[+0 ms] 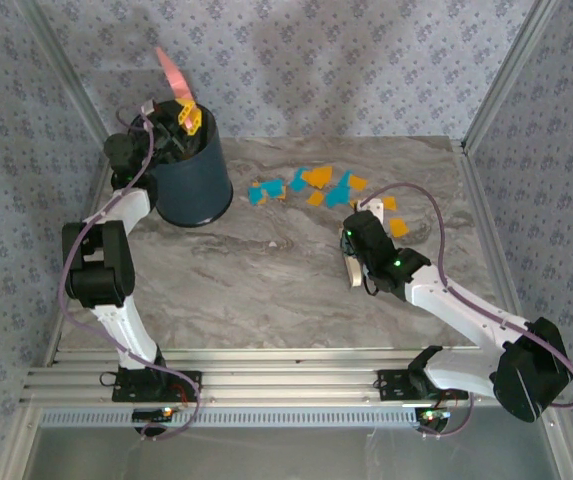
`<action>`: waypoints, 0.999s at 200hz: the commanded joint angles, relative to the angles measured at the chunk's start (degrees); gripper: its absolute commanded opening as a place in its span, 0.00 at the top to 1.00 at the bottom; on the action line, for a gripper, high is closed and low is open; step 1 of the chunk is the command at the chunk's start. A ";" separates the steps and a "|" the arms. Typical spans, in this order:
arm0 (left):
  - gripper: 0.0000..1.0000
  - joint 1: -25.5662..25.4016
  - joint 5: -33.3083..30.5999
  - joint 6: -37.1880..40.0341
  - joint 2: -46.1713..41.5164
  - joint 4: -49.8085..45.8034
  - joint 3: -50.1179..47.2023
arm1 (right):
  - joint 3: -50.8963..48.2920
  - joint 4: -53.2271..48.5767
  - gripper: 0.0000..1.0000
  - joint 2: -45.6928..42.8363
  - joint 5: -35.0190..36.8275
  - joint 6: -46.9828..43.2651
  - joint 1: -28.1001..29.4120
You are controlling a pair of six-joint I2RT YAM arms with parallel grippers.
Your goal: Sweep away the paper scraps from the table
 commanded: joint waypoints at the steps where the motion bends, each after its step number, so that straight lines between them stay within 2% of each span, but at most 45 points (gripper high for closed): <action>1: 1.00 0.14 -0.62 -3.68 -0.78 4.78 0.24 | 0.07 0.33 1.00 -1.31 0.33 1.05 -0.09; 26: 1.00 0.24 1.33 -0.43 -1.84 1.50 0.27 | 0.08 0.25 1.00 -1.36 0.33 1.08 -0.09; 66: 1.00 0.17 6.70 14.79 -6.61 -14.19 0.66 | -0.37 2.11 1.00 -2.54 -0.50 -0.45 0.01; 85: 1.00 0.16 9.10 26.29 -9.77 -28.17 2.28 | -0.63 2.88 1.00 -3.26 -0.97 -0.77 -0.07; 102: 1.00 -0.09 9.80 43.31 -13.12 -48.39 5.62 | -0.85 3.46 1.00 -3.70 -1.77 -0.91 -0.13; 125: 1.00 -1.45 7.11 66.12 -15.83 -75.77 13.44 | -1.20 3.78 1.00 -3.98 -3.52 -0.20 -0.56; 146: 1.00 -3.54 2.68 83.06 -16.60 -93.91 20.10 | -1.66 5.24 1.00 -4.08 -7.08 0.62 -2.22; 171: 1.00 -6.73 -3.71 96.14 -17.41 -107.22 23.69 | -2.55 8.52 1.00 -4.34 -12.89 2.20 -5.33; 200: 1.00 -9.28 -8.98 105.11 -19.92 -113.24 21.58 | -3.10 12.65 1.00 -3.95 -19.51 2.89 -8.84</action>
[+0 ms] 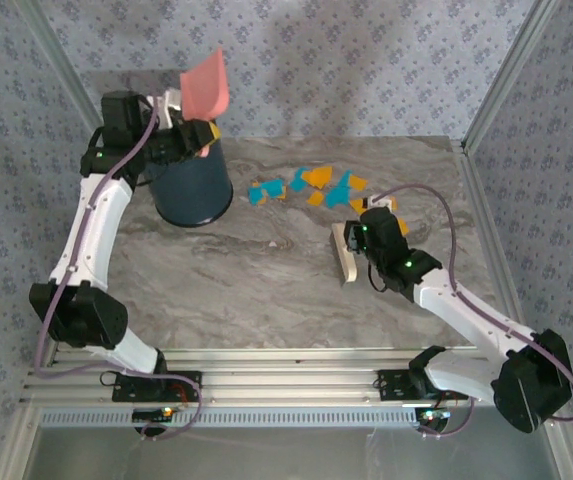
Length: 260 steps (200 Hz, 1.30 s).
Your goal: Sweep away the paper scraps from the table
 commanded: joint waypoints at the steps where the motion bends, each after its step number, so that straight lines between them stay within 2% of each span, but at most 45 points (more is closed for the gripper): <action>1: 1.00 -1.39 -6.33 16.27 -2.12 -14.77 -1.02 | -0.33 6.24 1.00 -0.97 -7.57 1.80 -2.48; 41: 1.00 -4.82 -15.89 24.61 -7.42 -18.66 -6.88 | 1.17 12.42 1.00 3.03 -17.12 3.45 -6.88; 85: 1.00 -9.98 -23.48 30.24 -14.99 -19.01 -15.61 | 8.13 16.88 1.00 13.21 -23.08 4.37 -7.83; 114: 1.00 -10.52 -23.70 31.99 -18.52 -21.21 -19.52 | 13.69 20.11 1.00 20.80 -25.73 6.25 -8.13; 148: 1.00 -11.43 -27.33 31.90 -21.20 -23.23 -23.26 | 22.28 22.28 1.00 30.32 -29.11 8.73 -8.13; 194: 1.00 -11.60 -26.65 30.02 -24.52 -22.23 -27.94 | 35.22 22.49 1.00 43.00 -29.93 13.90 -7.87; 260: 1.00 -11.69 -26.85 30.35 -25.13 -23.02 -29.31 | 53.24 19.33 1.00 57.92 -28.41 21.38 -7.17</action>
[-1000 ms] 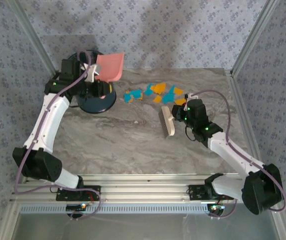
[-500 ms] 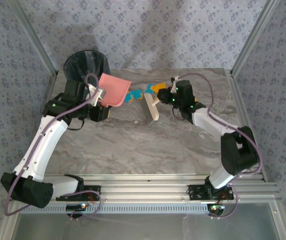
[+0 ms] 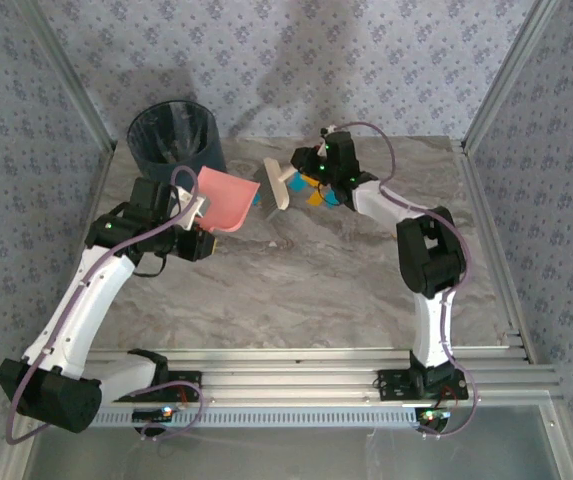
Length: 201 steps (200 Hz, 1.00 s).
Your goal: Sweep away the paper scraps from the table
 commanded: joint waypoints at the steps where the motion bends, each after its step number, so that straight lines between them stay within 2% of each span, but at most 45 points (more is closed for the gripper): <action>1: 1.00 -0.39 -0.13 0.22 -0.97 -0.68 -0.38 | 7.45 -0.39 1.00 4.07 -0.17 4.89 0.40; 61: 1.00 -0.39 0.50 -0.08 -1.21 -0.85 -1.49 | 18.89 -4.64 1.00 14.31 1.90 11.89 -0.52; 95: 1.00 -0.47 0.74 -0.32 -1.12 -0.97 -2.06 | 19.11 -9.65 1.00 14.40 6.13 12.50 -0.57; 117: 1.00 -0.48 0.81 -0.05 -1.05 -0.94 -2.33 | 16.18 -12.00 1.00 12.29 9.34 11.26 -0.74; 201: 1.00 -1.59 0.85 1.22 -0.68 -0.70 -3.07 | -7.72 -10.62 1.00 -4.36 18.42 3.12 -1.76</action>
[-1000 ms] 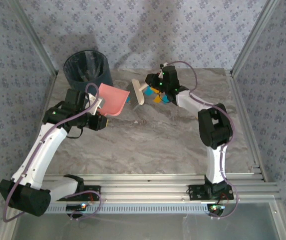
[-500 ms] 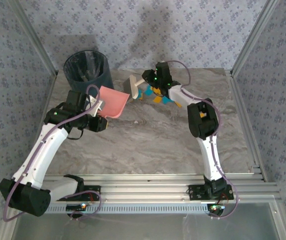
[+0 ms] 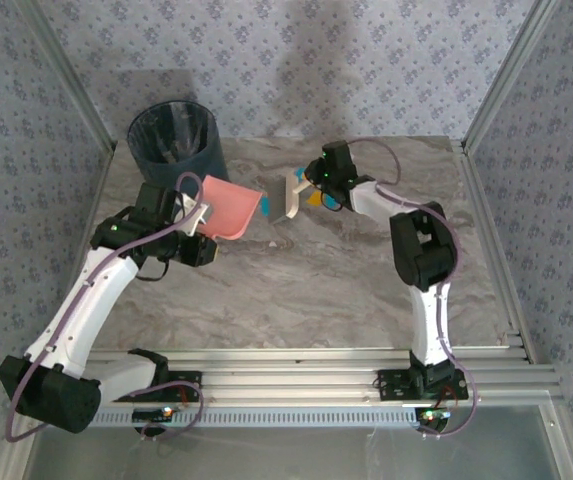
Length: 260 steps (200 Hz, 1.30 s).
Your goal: Sweep away the paper scraps from the table
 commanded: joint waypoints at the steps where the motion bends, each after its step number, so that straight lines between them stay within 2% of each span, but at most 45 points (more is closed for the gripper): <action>1: 1.00 -0.62 0.96 1.15 -0.59 -0.69 -0.21 | -5.30 -1.29 1.00 -5.82 5.47 -4.93 -0.58; 59: 1.00 -2.89 0.46 3.51 -0.41 0.07 -1.67 | -16.27 -2.79 1.00 -15.10 9.41 -8.04 -0.07; 151: 1.00 -5.88 -0.44 3.90 1.93 0.68 -1.77 | -30.95 -8.17 1.00 -31.58 16.75 -14.87 3.83; 169: 1.00 -6.31 -0.68 3.83 2.31 0.71 -1.59 | -32.51 -8.19 1.00 -34.68 15.70 -16.72 3.73; 210: 1.00 -7.09 -1.27 3.75 2.83 0.73 -1.33 | -33.67 -2.72 1.00 -39.64 6.77 -17.94 2.30; 260: 1.00 -7.82 -1.81 3.80 3.56 0.86 -1.35 | -33.28 5.36 1.00 -38.11 -2.85 -13.59 -3.21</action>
